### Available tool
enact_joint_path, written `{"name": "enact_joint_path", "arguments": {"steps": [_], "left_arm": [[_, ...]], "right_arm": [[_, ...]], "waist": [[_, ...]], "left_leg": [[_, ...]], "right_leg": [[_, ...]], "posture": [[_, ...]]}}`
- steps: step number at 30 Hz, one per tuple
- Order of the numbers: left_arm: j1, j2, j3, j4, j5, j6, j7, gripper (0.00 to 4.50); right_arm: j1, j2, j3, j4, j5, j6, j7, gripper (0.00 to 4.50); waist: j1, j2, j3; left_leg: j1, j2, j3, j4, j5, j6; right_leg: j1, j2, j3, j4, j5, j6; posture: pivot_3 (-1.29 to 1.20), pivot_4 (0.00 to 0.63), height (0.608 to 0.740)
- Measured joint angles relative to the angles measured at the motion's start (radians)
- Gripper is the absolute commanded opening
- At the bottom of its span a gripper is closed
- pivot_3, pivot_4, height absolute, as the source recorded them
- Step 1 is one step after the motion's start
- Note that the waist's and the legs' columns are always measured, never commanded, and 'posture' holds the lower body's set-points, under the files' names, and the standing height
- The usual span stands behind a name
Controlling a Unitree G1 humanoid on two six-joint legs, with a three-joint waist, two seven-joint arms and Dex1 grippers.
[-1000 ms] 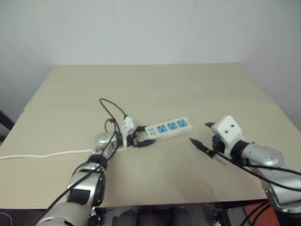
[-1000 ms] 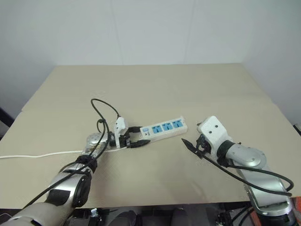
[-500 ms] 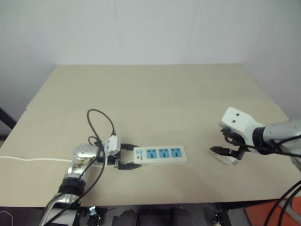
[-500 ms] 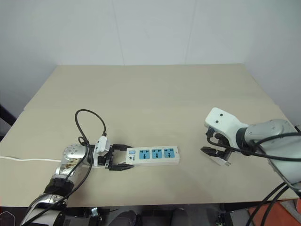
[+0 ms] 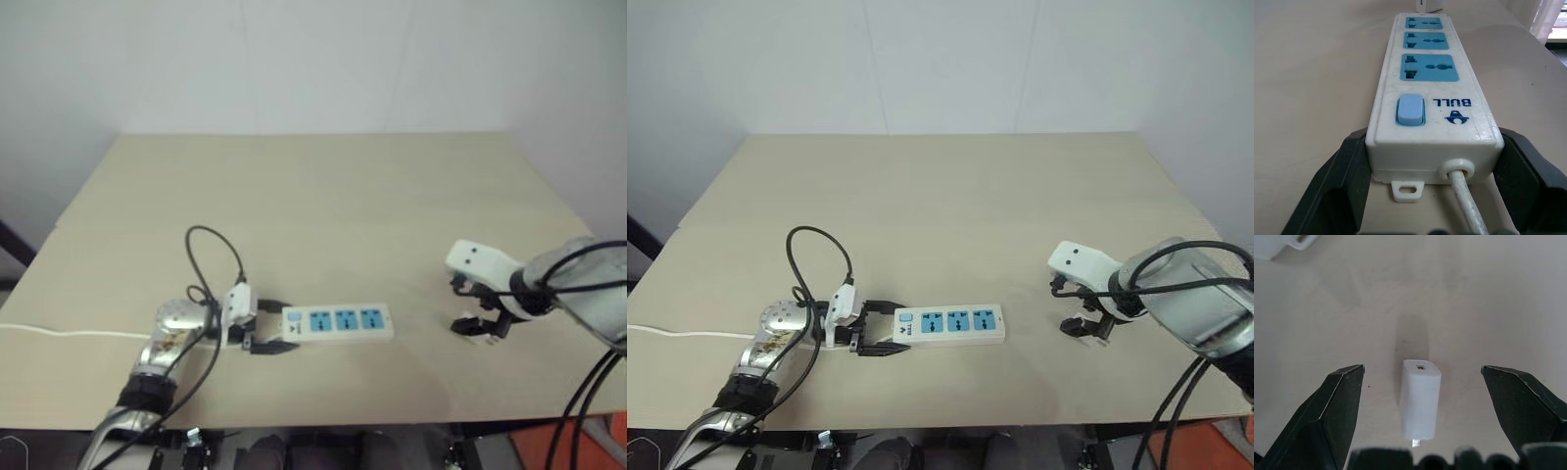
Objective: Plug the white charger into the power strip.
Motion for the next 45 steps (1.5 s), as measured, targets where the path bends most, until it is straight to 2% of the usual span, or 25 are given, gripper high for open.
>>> {"name": "enact_joint_path", "arguments": {"steps": [6,29,34,39,45], "left_arm": [[0.01,0.001,-0.023,-0.018,-0.01,0.003,0.012,3.26],[0.038,0.01,-0.044,-0.05,-0.031,0.02,0.041,3.26],[0.038,0.012,-0.045,-0.05,-0.031,0.018,0.042,3.26],[0.038,0.012,-0.047,-0.05,-0.031,0.015,0.043,3.26],[0.038,0.013,-0.048,-0.049,-0.032,0.013,0.043,3.26]], "right_arm": [[-0.043,0.012,0.07,0.075,-0.037,-0.017,0.073,4.5],[-0.066,0.11,0.105,0.292,-0.119,-0.066,0.18,4.5],[-0.066,0.114,0.105,0.308,-0.138,-0.067,0.19,2.98],[-0.066,0.121,0.105,0.31,-0.141,-0.067,0.202,1.14],[-0.066,0.12,0.106,0.304,-0.152,-0.072,0.218,1.11]], "waist": [[0.002,0.0,0.0],[0.001,0.0,0.0],[0.0,0.0,0.0],[0.0,0.0,0.0],[0.0,0.0,0.0]], "left_leg": [[-0.001,0.0,0.0,0.0,0.0,0.0],[-0.001,-0.001,0.0,0.0,0.0,-0.001],[-0.001,-0.001,0.0,0.0,0.0,-0.001],[-0.001,-0.001,0.0,0.0,0.0,-0.001],[-0.001,-0.001,0.0,0.0,0.0,-0.001]], "right_leg": [[-0.001,0.0,0.0,0.0,0.0,0.0],[-0.002,0.0,0.0,0.0,0.0,0.0],[-0.002,0.0,0.0,0.0,0.0,0.0],[-0.002,0.0,0.0,0.0,0.0,0.0],[-0.002,0.0,0.0,0.0,0.0,0.0]], "posture": [[0.0,0.15,0.74],[0.0,0.15,0.74],[0.0,0.15,0.74],[0.0,0.15,0.74],[0.0,0.15,0.74]]}}
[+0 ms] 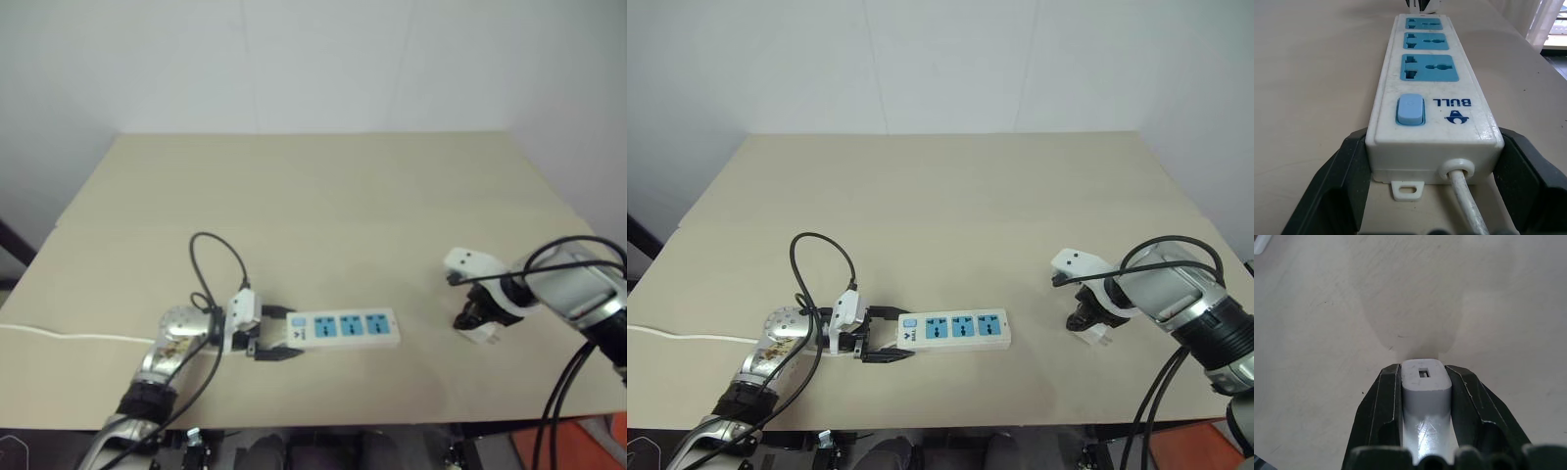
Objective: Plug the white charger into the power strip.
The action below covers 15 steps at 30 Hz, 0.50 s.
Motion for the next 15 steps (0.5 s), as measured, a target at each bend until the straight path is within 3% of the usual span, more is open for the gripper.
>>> {"name": "enact_joint_path", "arguments": {"steps": [7,12,15], "left_arm": [[0.0,0.003,0.0,0.004,-0.005,-0.002,-0.002,3.26],[-0.003,0.005,-0.002,0.012,-0.008,-0.013,-0.005,3.26],[-0.006,0.004,-0.008,0.015,-0.009,-0.014,-0.006,3.26]], "right_arm": [[-0.015,-0.006,-0.03,-0.033,-0.02,-0.025,0.004,1.11],[-0.044,0.078,-0.276,-0.093,0.072,-0.052,-0.019,1.11],[0.034,0.16,-0.438,-0.151,0.166,-0.129,-0.016,1.11]], "waist": [[0.0,0.0,0.0],[0.0,0.0,0.0],[0.003,0.0,0.0]], "left_leg": [[0.0,0.0,0.0,0.0,0.0,0.0],[0.0,0.0,0.0,0.0,0.0,0.0],[0.0,0.0,-0.001,-0.001,0.0,0.0]], "right_leg": [[-0.001,0.0,0.0,0.0,0.0,0.0],[0.0,0.0,0.0,0.0,0.0,0.0],[0.001,0.0,-0.001,0.0,0.0,0.0]], "posture": [[0.0,0.15,0.74],[0.0,0.15,0.74],[0.0,0.15,0.74]]}}
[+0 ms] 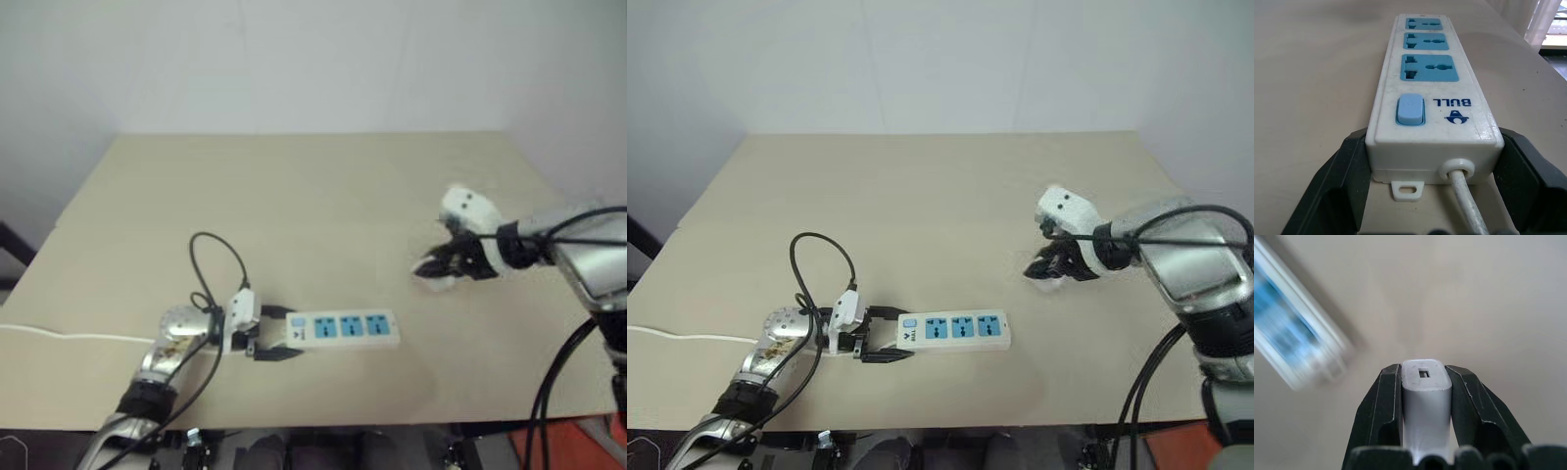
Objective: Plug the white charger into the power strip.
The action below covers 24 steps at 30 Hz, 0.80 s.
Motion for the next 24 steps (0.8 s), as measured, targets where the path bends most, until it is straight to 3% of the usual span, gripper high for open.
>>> {"name": "enact_joint_path", "arguments": {"steps": [5,11,17,24], "left_arm": [[-0.005,0.005,-0.001,0.012,-0.005,0.0,-0.002,3.26],[-0.014,0.008,-0.005,0.021,-0.01,0.005,-0.011,3.26],[-0.022,0.013,-0.005,0.032,-0.012,0.008,-0.017,3.26],[-0.039,0.021,-0.005,0.044,-0.013,0.017,-0.024,3.26]], "right_arm": [[0.12,0.253,-0.162,-0.025,0.116,-0.161,-0.082,1.11],[0.176,0.416,-0.176,0.062,0.125,-0.427,-0.08,1.11],[0.202,0.53,-0.161,0.199,0.131,-0.647,0.021,1.11],[0.241,0.586,-0.122,0.319,0.132,-0.794,0.129,1.11]], "waist": [[-0.002,0.0,0.0],[-0.007,0.0,0.0],[-0.014,0.0,0.0],[-0.018,0.0,0.0]], "left_leg": [[0.002,0.0,0.0,0.0,0.0,0.0],[0.003,-0.001,0.0,0.0,0.0,-0.001],[0.004,-0.001,0.0,0.0,0.001,-0.001],[0.005,-0.001,0.0,0.0,0.001,-0.001]], "right_leg": [[0.001,0.0,0.002,0.001,0.0,0.0],[0.002,0.0,0.002,0.001,0.0,0.0],[0.003,0.0,0.001,0.002,0.0,0.0],[0.003,0.001,0.001,0.002,0.0,0.0]], "posture": [[0.0,0.15,0.74],[0.0,0.15,0.74],[0.0,0.15,0.74],[0.0,0.15,0.74]]}}
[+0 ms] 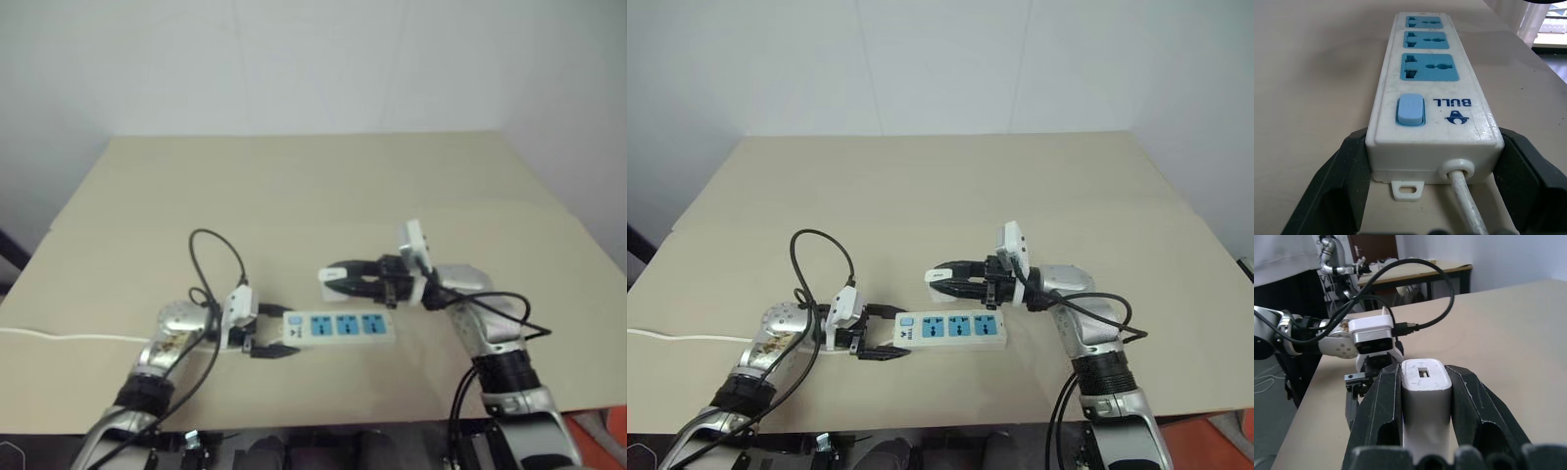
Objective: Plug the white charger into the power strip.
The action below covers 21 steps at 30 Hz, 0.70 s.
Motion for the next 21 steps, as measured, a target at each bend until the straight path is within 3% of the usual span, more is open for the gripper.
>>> {"name": "enact_joint_path", "arguments": {"steps": [21], "left_arm": [[-0.043,-0.003,0.0,0.057,-0.002,0.002,-0.026,3.26]], "right_arm": [[0.042,0.056,0.055,0.106,-0.059,-0.13,-0.002,1.11]], "waist": [[0.0,0.0,0.0]], "left_leg": [[0.0,0.0,0.0,-0.001,0.0,0.0]], "right_leg": [[0.0,0.0,0.0,0.0,0.0,0.0]], "posture": [[0.0,0.15,0.74]]}}
